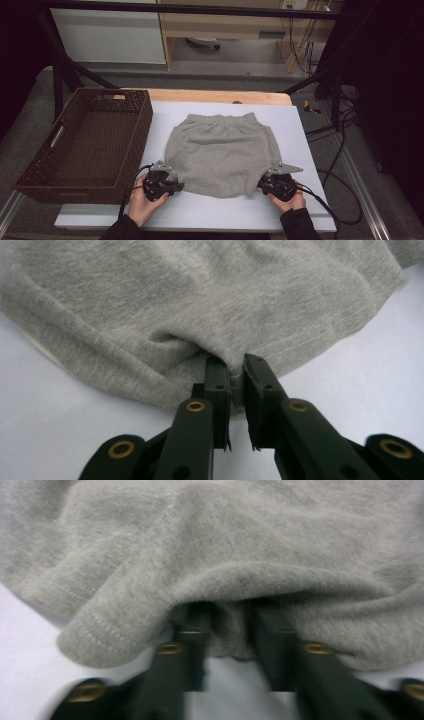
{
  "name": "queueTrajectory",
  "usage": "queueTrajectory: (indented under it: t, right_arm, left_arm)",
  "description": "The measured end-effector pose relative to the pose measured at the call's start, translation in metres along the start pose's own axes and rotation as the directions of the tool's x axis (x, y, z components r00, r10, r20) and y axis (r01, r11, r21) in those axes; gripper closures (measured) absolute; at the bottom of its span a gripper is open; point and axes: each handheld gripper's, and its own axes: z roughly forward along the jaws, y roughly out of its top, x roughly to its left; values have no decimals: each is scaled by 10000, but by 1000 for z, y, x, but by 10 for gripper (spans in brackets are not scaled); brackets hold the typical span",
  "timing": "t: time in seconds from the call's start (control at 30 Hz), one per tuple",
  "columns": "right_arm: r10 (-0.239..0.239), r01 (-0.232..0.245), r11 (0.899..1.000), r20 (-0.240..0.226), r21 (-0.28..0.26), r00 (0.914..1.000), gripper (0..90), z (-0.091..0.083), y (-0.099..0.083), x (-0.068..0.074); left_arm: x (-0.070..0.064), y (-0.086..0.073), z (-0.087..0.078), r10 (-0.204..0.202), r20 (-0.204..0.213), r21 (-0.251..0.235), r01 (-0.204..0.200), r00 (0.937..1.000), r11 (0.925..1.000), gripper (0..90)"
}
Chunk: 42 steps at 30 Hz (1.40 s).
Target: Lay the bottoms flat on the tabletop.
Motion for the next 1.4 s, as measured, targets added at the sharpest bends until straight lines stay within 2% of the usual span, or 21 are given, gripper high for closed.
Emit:
queueTrajectory:
  t: [0.03,0.07,0.13,0.23,0.33,0.37,0.43,0.5,0.57,0.6,0.73,0.83,0.97,1.03,1.13,1.27,1.3,1.4]
  right_arm:
    - [-25,27,9999,-149,146,9999,878,-2,0,-1]
    - [67,-62,9998,-282,169,9996,894,-5,0,-2]
    - [56,-46,9997,-445,219,9990,899,-13,-1,-7]
    - [385,-389,9992,-514,-64,9979,900,-37,-3,-19]
    - [289,-290,9993,-8,-236,9996,900,-63,-7,-30]
    - [318,-317,9991,25,-284,9995,900,-69,-9,-33]
    - [297,-297,9991,14,-308,9996,879,-74,-10,-37]
    - [436,-439,9970,-64,-636,9990,749,-71,-9,-38]
    - [442,-440,9965,5,-706,9990,701,-66,-8,-37]
    - [387,-380,9969,89,-689,9992,648,-64,-7,-36]
    - [586,-531,9944,587,-916,9966,570,-58,-10,-40]
    - [967,-885,9912,824,-985,9919,541,-56,-17,-49]
    - [1259,-1159,9895,1220,-864,9845,550,-55,-23,-56]
    - [1281,-1200,9904,1304,-682,9831,541,-53,-26,-56]
    - [1069,-1043,9941,1072,-298,9885,510,-46,-29,-51]
    - [786,-786,9969,898,-28,9929,513,-33,-25,-39]
    - [751,-751,9972,835,-29,9937,531,-31,-25,-36]
    - [1006,-1005,9949,605,-38,9931,699,-28,-24,-31]
  left_arm:
    - [0,0,0,-27,10,-19,27,10000,10000,824]
    - [-1,0,-1,-24,20,-42,24,10000,10000,829]
    - [-1,1,-5,-144,208,-103,146,9997,9998,836]
    - [-3,4,-17,-189,421,-223,198,9989,9996,839]
    - [-4,9,-29,-238,453,-141,245,9987,9996,838]
    - [-4,11,-32,-290,458,2,290,9985,9996,838]
    - [-4,12,-34,-274,435,-143,281,9987,9995,836]
    - [-3,11,-32,-253,438,-52,255,9987,9997,822]
    - [-2,9,-28,-327,529,-31,329,9981,9995,796]
    - [-1,8,-26,-354,594,15,354,9976,9994,774]
    - [-1,7,-26,-379,522,-215,391,9979,9990,677]
    - [-3,9,-26,-295,532,-320,313,9981,9990,675]
    - [-7,8,-13,-150,413,-117,155,9990,9998,682]
    - [-6,7,-6,-178,330,81,175,9993,9998,729]
    - [-2,5,0,-339,384,216,331,9987,9992,786]
    - [-1,4,1,-276,357,295,265,9990,9992,841]
    - [-1,4,0,-272,336,283,263,9991,9993,843]
    - [0,5,-5,-245,317,251,237,9992,9994,847]
